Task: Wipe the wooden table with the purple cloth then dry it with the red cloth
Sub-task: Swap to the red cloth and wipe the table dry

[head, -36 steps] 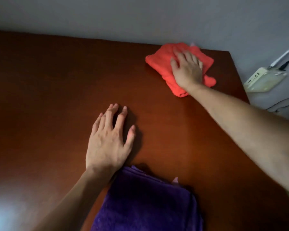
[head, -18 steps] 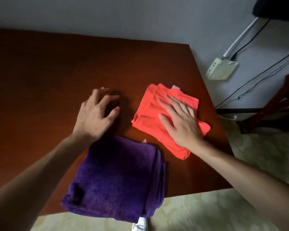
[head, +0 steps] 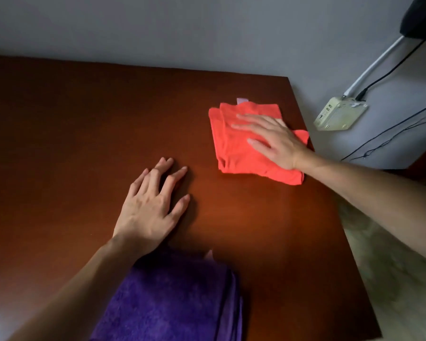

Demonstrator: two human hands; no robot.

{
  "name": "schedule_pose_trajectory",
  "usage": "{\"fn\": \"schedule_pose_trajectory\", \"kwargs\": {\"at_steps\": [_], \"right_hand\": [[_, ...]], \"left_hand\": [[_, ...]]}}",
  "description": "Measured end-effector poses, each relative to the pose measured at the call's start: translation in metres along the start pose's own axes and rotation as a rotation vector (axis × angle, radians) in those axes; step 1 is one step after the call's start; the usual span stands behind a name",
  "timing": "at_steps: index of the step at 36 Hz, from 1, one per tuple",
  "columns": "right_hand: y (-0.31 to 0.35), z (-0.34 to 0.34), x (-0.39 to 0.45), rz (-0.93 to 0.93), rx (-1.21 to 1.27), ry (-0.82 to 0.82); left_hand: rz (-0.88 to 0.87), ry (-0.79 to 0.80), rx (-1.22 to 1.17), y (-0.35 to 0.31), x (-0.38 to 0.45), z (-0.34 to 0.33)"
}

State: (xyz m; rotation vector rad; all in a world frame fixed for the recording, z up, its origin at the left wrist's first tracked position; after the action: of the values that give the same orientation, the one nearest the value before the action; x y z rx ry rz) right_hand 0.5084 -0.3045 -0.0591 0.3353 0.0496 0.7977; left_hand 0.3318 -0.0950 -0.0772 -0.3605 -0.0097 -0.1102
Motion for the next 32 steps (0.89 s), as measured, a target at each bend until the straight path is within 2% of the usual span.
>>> {"fn": "schedule_pose_trajectory", "kwargs": {"at_steps": [9, 15, 19, 22, 32], "right_hand": [[-0.1, 0.031, 0.088, -0.261, -0.032, -0.151], [-0.109, 0.034, 0.089, -0.308, -0.054, -0.19], [-0.112, 0.034, 0.061, -0.514, -0.09, -0.271], [-0.095, 0.029, 0.028, -0.602, -0.096, -0.298], [0.033, 0.006, -0.129, -0.553, -0.149, -0.381]], "left_hand": [[0.023, 0.005, 0.045, -0.002, -0.001, 0.0], [0.022, -0.013, 0.062, -0.005, -0.002, 0.003], [0.033, -0.006, 0.074, -0.005, -0.003, 0.001], [0.043, 0.002, 0.077, -0.005, -0.005, 0.002], [0.069, 0.059, 0.06, -0.009, -0.004, 0.004]]}}
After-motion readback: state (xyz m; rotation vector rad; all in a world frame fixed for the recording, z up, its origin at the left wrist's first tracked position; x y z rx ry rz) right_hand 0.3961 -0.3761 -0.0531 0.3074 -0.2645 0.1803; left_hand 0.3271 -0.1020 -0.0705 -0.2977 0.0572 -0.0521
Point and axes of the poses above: each hand's wrist, its own x-axis towards the middle knuckle, its own z-axis out of the back of the hand, y = z × x, the point moved 10 cm from there along x, towards the middle knuckle, and after that the axes turned 3 degrees about x, right-handed, at the moved point
